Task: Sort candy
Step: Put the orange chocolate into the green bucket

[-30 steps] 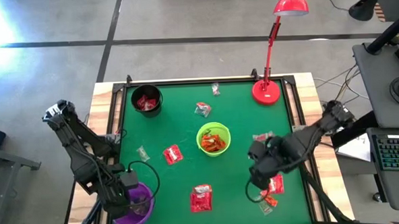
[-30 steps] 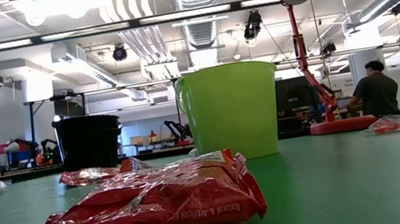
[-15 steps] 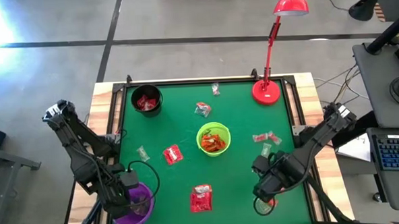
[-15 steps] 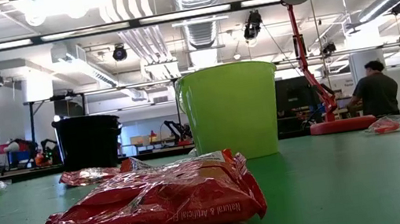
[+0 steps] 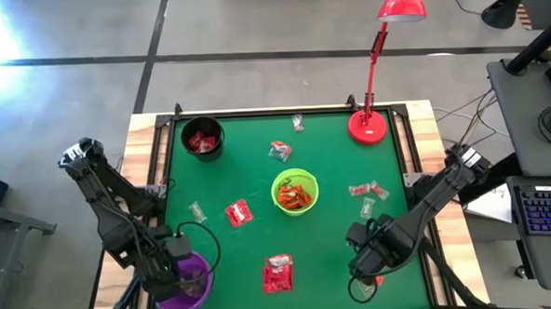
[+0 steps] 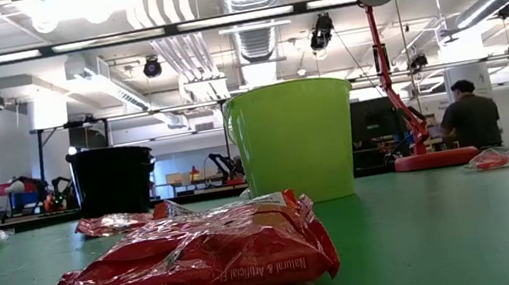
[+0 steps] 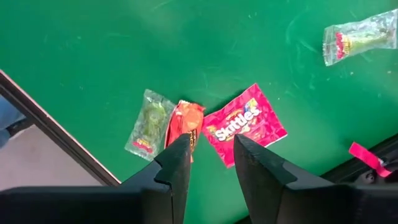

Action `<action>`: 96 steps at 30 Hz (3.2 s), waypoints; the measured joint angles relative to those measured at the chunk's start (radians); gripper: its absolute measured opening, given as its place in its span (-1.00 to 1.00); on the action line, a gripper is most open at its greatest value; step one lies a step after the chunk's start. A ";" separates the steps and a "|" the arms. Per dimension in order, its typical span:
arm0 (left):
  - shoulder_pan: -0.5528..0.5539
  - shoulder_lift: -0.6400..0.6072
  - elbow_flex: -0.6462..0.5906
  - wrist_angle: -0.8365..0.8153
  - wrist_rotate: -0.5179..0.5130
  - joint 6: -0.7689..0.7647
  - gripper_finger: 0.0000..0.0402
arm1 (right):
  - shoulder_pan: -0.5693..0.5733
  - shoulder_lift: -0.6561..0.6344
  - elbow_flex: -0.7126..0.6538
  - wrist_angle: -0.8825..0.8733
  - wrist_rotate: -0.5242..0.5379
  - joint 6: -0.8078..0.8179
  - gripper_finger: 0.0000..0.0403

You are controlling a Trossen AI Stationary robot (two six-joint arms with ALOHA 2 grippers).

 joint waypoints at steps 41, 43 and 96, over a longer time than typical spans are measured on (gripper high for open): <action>0.000 0.000 0.000 0.001 -0.044 -0.009 -0.49 | 0.129 0.001 -0.451 0.597 -0.106 0.350 0.03; 0.000 0.000 0.000 0.001 -0.044 -0.009 -0.49 | 0.129 0.001 -0.458 0.597 -0.106 0.354 0.03; -0.007 0.000 -0.007 -0.045 -0.077 -0.004 -0.49 | -0.097 0.001 -0.046 0.246 0.072 0.067 -0.94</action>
